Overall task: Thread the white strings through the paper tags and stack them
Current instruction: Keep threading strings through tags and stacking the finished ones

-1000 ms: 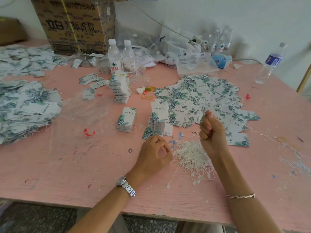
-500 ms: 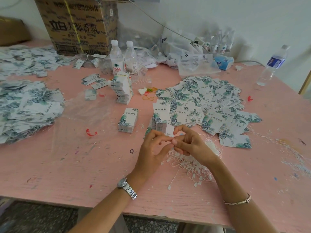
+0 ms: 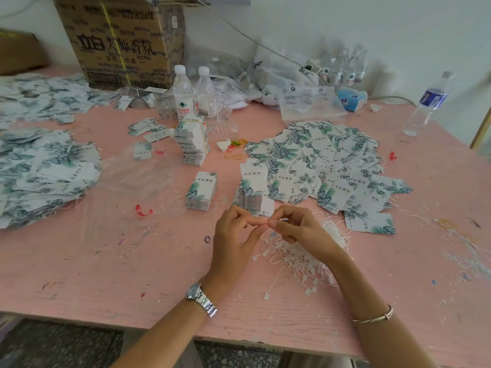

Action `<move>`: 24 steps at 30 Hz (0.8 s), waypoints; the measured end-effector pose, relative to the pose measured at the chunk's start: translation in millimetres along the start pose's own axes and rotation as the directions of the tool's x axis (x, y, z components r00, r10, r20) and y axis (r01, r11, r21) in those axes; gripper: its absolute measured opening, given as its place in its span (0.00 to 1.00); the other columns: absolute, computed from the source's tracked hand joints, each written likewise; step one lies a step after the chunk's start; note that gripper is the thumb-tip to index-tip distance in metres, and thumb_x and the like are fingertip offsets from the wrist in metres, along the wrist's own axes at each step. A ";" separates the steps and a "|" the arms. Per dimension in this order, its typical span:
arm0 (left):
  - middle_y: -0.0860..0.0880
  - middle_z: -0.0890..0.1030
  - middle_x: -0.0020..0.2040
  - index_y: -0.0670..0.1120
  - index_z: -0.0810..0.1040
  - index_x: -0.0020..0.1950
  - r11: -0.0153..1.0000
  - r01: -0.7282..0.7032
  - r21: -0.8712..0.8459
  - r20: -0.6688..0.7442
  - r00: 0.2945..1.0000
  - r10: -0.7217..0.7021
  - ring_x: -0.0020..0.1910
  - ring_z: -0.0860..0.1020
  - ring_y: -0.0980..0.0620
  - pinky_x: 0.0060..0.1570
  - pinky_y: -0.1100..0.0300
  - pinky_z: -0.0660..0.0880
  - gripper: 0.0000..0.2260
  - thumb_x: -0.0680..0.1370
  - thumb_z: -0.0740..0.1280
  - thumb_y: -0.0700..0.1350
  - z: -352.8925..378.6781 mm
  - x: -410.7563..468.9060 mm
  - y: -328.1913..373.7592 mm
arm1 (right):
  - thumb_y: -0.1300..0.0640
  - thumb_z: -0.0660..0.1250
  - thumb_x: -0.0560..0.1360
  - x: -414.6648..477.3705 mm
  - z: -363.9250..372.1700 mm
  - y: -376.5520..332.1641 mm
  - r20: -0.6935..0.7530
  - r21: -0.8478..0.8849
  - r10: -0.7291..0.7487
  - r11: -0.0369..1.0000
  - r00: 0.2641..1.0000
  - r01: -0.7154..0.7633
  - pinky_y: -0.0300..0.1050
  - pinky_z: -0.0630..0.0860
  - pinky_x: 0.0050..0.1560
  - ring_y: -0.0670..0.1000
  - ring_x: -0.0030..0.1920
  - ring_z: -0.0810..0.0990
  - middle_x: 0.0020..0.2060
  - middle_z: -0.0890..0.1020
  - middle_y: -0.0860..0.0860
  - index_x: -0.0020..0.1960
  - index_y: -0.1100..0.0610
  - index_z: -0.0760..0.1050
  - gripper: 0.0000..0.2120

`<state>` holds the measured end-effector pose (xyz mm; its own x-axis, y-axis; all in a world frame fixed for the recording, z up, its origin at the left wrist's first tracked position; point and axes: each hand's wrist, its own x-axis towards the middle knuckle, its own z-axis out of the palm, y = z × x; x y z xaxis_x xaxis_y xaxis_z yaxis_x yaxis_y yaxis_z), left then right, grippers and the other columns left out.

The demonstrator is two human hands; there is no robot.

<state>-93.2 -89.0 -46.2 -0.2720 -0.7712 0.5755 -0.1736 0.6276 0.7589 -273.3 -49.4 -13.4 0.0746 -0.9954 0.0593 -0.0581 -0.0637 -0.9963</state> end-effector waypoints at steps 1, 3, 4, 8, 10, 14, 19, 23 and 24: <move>0.54 0.76 0.46 0.47 0.85 0.50 1.000 -0.011 0.022 0.000 1.000 0.011 0.48 0.76 0.52 0.49 0.49 0.76 0.07 0.75 0.73 0.49 0.3 -0.5 -0.1 | 0.60 0.71 0.76 0.0 -0.8 0.6 -0.008 -0.006 0.007 1.000 1.000 -0.007 0.35 0.60 0.26 0.46 0.24 0.62 0.26 0.71 0.48 0.44 0.61 0.79 0.05; 0.53 0.76 0.46 0.47 0.85 0.50 0.997 -0.035 0.075 -0.012 0.999 0.036 0.47 0.76 0.51 0.48 0.47 0.76 0.06 0.75 0.74 0.47 0.9 -0.8 -0.3 | 0.58 0.72 0.75 0.2 -1.9 1.0 -0.011 -0.012 0.022 1.000 1.000 -0.022 0.36 0.59 0.26 0.47 0.24 0.61 0.25 0.70 0.48 0.43 0.60 0.80 0.06; 0.54 0.76 0.45 0.47 0.85 0.49 0.994 -0.047 0.102 -0.022 0.999 0.050 0.47 0.77 0.51 0.47 0.47 0.76 0.06 0.74 0.75 0.47 1.1 -0.5 -0.3 | 0.57 0.72 0.75 0.2 -2.4 1.1 -0.006 -0.016 0.027 0.999 1.000 -0.028 0.36 0.58 0.26 0.47 0.25 0.60 0.25 0.70 0.48 0.43 0.60 0.80 0.06; 0.55 0.76 0.45 0.50 0.86 0.49 0.974 -0.129 0.186 -0.053 0.989 0.141 0.45 0.76 0.53 0.47 0.52 0.74 0.06 0.74 0.76 0.48 2.2 1.6 1.3 | 0.56 0.72 0.75 0.1 -5.1 0.1 0.001 -0.035 0.056 0.998 0.998 -0.056 0.37 0.56 0.26 0.47 0.26 0.59 0.26 0.70 0.48 0.43 0.58 0.82 0.05; 0.57 0.75 0.45 0.52 0.85 0.50 0.983 -0.114 0.147 -0.057 0.991 0.124 0.43 0.74 0.57 0.46 0.59 0.73 0.07 0.76 0.74 0.52 2.9 1.9 4.2 | 0.57 0.72 0.76 -0.3 -6.8 -0.4 -0.020 -0.020 0.055 0.998 0.998 -0.056 0.34 0.57 0.26 0.45 0.25 0.58 0.27 0.69 0.47 0.43 0.60 0.81 0.06; 0.56 0.73 0.40 0.53 0.81 0.51 0.950 0.297 -0.099 -0.103 0.946 -0.307 0.35 0.71 0.59 0.36 0.65 0.70 0.13 0.74 0.72 0.61 4.6 15.8 5.1 | 0.55 0.72 0.72 -0.8 -9.7 -3.5 -0.105 0.082 0.044 0.996 0.993 -0.036 0.32 0.58 0.25 0.44 0.25 0.56 0.26 0.65 0.46 0.43 0.59 0.79 0.08; 0.58 0.68 0.29 0.36 0.78 0.40 0.814 0.543 -0.205 -0.040 0.826 -0.562 0.28 0.66 0.61 0.29 0.68 0.63 0.23 0.78 0.70 0.58 3.8 40.8 -6.8 | 0.54 0.70 0.73 0.1 -10.9 -4.2 -0.137 0.138 0.031 0.990 0.990 -0.012 0.32 0.57 0.24 0.44 0.26 0.54 0.26 0.60 0.46 0.42 0.59 0.78 0.08; 0.58 0.65 0.22 0.39 0.82 0.41 0.713 0.623 -0.321 0.024 0.758 -0.652 0.23 0.62 0.59 0.24 0.68 0.60 0.16 0.79 0.71 0.51 4.7 50.2 -7.7 | 0.55 0.69 0.75 1.5 -11.1 -2.8 -0.146 0.169 0.016 0.986 0.989 0.009 0.33 0.56 0.24 0.46 0.27 0.52 0.26 0.59 0.46 0.42 0.58 0.78 0.07; 0.59 0.66 0.22 0.42 0.83 0.42 0.698 0.629 -0.342 0.031 0.751 -0.660 0.22 0.63 0.60 0.24 0.69 0.61 0.12 0.79 0.71 0.49 4.5 50.7 -6.1 | 0.54 0.69 0.75 1.7 -10.7 -2.8 -0.153 0.179 0.018 0.984 0.988 0.010 0.33 0.56 0.25 0.46 0.27 0.52 0.26 0.59 0.46 0.41 0.56 0.79 0.06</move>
<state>-110.2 -131.5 -23.0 -0.1193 -0.9897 -0.0786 0.0315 -0.0829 0.9961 -283.6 -51.7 -9.8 -0.0800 -0.9955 0.0503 0.1214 -0.0598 -0.9908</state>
